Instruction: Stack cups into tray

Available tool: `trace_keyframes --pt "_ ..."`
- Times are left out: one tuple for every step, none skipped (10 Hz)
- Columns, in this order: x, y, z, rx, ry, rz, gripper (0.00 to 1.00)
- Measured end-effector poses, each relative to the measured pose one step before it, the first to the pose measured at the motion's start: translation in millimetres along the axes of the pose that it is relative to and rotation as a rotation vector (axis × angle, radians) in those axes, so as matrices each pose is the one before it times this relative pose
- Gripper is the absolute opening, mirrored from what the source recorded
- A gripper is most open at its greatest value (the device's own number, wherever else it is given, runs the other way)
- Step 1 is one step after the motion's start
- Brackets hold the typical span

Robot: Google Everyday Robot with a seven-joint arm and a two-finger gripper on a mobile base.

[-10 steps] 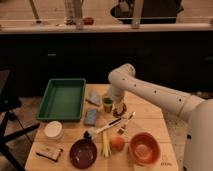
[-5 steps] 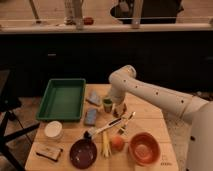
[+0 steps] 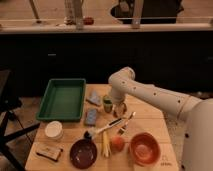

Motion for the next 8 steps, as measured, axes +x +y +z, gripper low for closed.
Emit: trace_keyframes --pt "2.57 -3.15 1.68 -0.00942 0.0122 0.0471 0.8" --pt "2.39 -2.21 1.86 -0.00488 0.01094 0.04702 0.8" --pt "1.05 -2.05 1.97 -0.00151 0.01051 0.0556 0.8" --pt "0.95 0.11 3.32 0.00344 0.01339 0.04926 0.8" --pt "0.83 -0.06 1.72 0.00526 0.00711 0.03405 0.8" --pt "-0.26 0.18 2.78 0.00495 0.0039 0.0222 0.8" --pt "-0.98 0.69 2.71 0.00373 -0.00003 0.00973 0.8" --pt "0.02 0.41 2.24 0.00619 0.00126 0.0049 0.8"
